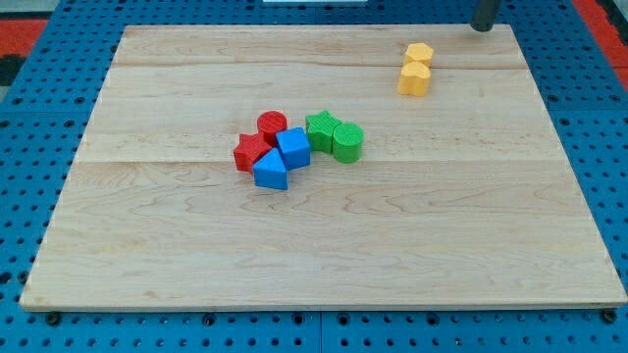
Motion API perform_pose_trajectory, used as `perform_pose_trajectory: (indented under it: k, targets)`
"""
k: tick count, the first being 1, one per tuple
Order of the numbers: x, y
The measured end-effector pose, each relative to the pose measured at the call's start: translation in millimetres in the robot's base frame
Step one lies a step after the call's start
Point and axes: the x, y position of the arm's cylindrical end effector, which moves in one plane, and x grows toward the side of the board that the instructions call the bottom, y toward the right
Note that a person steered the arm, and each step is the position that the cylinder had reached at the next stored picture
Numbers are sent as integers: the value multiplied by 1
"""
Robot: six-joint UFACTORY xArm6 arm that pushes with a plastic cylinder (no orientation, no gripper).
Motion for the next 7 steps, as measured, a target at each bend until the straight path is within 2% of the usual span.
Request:
perform_pose_trajectory:
  k: [1,4,5,7]
  targets:
    - [40,-2]
    - [210,-90]
    - [229,-106]
    - [232,-204]
